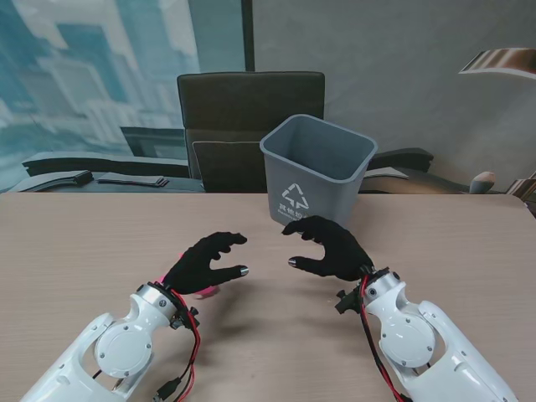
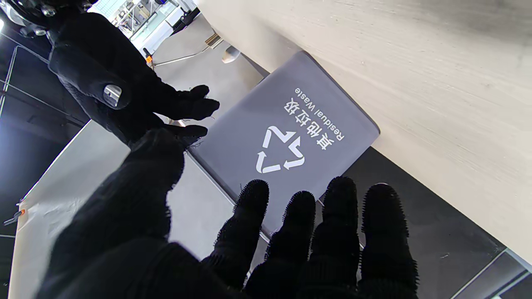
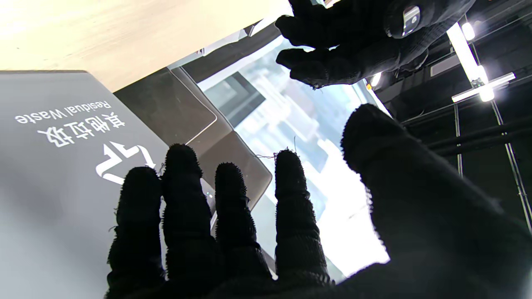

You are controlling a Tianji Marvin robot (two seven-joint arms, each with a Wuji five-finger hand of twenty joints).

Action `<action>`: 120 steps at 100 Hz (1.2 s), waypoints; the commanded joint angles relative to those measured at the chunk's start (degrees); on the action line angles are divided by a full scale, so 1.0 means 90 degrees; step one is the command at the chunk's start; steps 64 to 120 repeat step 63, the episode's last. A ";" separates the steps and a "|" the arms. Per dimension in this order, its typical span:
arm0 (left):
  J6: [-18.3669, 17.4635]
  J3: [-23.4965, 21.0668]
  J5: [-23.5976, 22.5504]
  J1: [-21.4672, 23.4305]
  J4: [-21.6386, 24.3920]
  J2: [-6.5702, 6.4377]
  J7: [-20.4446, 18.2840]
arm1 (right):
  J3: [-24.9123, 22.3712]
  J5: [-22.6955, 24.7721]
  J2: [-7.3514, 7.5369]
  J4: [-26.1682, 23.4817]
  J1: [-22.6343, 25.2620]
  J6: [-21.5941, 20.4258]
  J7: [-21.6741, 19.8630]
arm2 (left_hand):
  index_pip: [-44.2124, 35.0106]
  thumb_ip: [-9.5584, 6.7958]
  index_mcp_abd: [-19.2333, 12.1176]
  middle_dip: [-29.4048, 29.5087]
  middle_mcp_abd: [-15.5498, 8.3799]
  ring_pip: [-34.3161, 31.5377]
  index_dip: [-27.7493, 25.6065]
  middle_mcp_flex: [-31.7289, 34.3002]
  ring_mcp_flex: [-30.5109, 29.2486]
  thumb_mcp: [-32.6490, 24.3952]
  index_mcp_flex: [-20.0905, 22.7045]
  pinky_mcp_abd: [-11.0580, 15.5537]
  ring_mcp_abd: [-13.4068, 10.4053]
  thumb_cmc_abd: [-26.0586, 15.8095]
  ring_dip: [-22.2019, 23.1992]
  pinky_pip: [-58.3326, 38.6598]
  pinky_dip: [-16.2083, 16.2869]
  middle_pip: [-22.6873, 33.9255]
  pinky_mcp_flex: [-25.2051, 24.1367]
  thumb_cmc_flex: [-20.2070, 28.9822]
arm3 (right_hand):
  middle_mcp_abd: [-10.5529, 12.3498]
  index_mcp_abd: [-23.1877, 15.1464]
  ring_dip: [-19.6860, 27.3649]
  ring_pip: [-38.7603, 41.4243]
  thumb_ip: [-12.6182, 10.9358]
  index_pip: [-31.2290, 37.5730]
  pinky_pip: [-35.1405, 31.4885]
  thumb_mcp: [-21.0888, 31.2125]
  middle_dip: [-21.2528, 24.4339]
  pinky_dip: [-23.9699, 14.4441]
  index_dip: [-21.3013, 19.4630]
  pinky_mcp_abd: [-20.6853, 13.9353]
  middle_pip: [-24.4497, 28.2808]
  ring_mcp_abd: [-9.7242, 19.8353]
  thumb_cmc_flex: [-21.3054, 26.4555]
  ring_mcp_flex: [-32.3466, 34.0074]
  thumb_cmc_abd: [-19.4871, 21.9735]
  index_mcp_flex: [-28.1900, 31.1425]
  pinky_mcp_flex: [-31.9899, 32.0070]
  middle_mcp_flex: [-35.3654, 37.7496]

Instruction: Replace a lint-roller refill

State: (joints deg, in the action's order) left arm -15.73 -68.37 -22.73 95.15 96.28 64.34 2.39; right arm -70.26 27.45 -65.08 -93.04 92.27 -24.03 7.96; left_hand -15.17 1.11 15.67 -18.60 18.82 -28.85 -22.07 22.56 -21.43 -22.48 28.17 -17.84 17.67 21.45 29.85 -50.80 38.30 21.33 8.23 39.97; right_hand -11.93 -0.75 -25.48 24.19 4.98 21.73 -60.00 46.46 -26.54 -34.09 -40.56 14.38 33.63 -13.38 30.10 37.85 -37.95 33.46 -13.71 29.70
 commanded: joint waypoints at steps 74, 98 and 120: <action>0.0175 -0.0042 -0.0013 0.0019 0.0060 -0.0005 -0.0084 | -0.0031 0.0142 0.0018 -0.0046 0.0054 0.0063 0.0007 | -0.0237 0.0050 -0.0191 -0.0196 -0.0176 -0.0002 0.0022 0.0315 -0.0210 -0.0243 -0.0128 0.0065 -0.0164 0.0130 0.0003 0.0046 -0.0078 0.0121 -0.0025 -0.0149 | -0.0025 -0.0029 0.0010 0.0076 -0.0103 -0.0047 0.0021 -0.0072 0.0020 -0.0014 0.0102 -0.0068 -0.0026 0.0679 -0.0075 -0.0081 0.0044 -0.0039 0.0075 -0.0103; 0.0175 -0.0042 -0.0013 0.0019 0.0060 -0.0005 -0.0084 | -0.0031 0.0142 0.0018 -0.0046 0.0054 0.0063 0.0007 | -0.0237 0.0050 -0.0191 -0.0196 -0.0176 -0.0002 0.0022 0.0315 -0.0210 -0.0243 -0.0128 0.0065 -0.0164 0.0130 0.0003 0.0046 -0.0078 0.0121 -0.0025 -0.0149 | -0.0025 -0.0029 0.0010 0.0076 -0.0103 -0.0047 0.0021 -0.0072 0.0020 -0.0014 0.0102 -0.0068 -0.0026 0.0679 -0.0075 -0.0081 0.0044 -0.0039 0.0075 -0.0103; 0.0175 -0.0042 -0.0013 0.0019 0.0060 -0.0005 -0.0084 | -0.0031 0.0142 0.0018 -0.0046 0.0054 0.0063 0.0007 | -0.0237 0.0050 -0.0191 -0.0196 -0.0176 -0.0002 0.0022 0.0315 -0.0210 -0.0243 -0.0128 0.0065 -0.0164 0.0130 0.0003 0.0046 -0.0078 0.0121 -0.0025 -0.0149 | -0.0025 -0.0029 0.0010 0.0076 -0.0103 -0.0047 0.0021 -0.0072 0.0020 -0.0014 0.0102 -0.0068 -0.0026 0.0679 -0.0075 -0.0081 0.0044 -0.0039 0.0075 -0.0103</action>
